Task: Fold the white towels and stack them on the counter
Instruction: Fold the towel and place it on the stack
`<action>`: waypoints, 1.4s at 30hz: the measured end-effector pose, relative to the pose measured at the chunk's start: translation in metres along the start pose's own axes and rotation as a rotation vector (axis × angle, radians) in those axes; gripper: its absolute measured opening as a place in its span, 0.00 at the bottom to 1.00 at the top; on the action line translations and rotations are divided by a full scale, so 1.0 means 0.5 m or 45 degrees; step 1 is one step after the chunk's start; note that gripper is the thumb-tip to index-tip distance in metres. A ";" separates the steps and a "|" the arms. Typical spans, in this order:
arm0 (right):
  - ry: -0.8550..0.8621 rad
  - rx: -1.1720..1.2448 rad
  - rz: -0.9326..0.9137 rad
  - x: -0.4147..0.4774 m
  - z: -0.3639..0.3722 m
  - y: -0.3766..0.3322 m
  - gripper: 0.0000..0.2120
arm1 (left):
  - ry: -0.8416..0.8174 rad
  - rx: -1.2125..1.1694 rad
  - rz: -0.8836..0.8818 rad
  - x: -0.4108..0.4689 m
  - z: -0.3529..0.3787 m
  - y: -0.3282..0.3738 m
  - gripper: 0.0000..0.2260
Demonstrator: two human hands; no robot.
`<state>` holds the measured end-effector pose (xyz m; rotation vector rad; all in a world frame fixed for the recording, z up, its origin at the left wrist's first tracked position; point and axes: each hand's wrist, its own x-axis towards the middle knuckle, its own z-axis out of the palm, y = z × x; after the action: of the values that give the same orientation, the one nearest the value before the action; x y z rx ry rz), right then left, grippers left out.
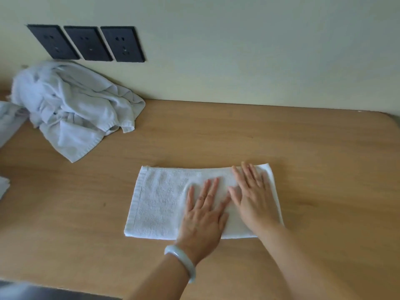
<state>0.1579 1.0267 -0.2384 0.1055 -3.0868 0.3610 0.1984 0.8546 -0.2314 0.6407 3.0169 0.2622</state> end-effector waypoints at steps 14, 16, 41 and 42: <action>0.069 0.036 -0.496 -0.007 0.012 -0.215 0.26 | 0.271 -0.445 -0.887 -0.210 -0.093 -0.260 0.21; -0.019 0.085 -0.629 0.001 0.036 -0.275 0.25 | 0.217 -0.536 -0.991 -0.211 -0.103 -0.260 0.14; -0.122 -0.008 -0.620 0.025 0.079 -0.332 0.26 | -0.187 -0.899 -1.067 -0.210 -0.153 -0.291 0.10; -0.134 -0.006 -0.616 0.025 0.077 -0.333 0.26 | -0.201 -0.861 -1.078 -0.210 -0.153 -0.291 0.10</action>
<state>0.1562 0.8554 -0.2373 0.8736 -3.0171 0.3306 0.2301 0.6690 -0.1802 -0.6072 2.4867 1.0117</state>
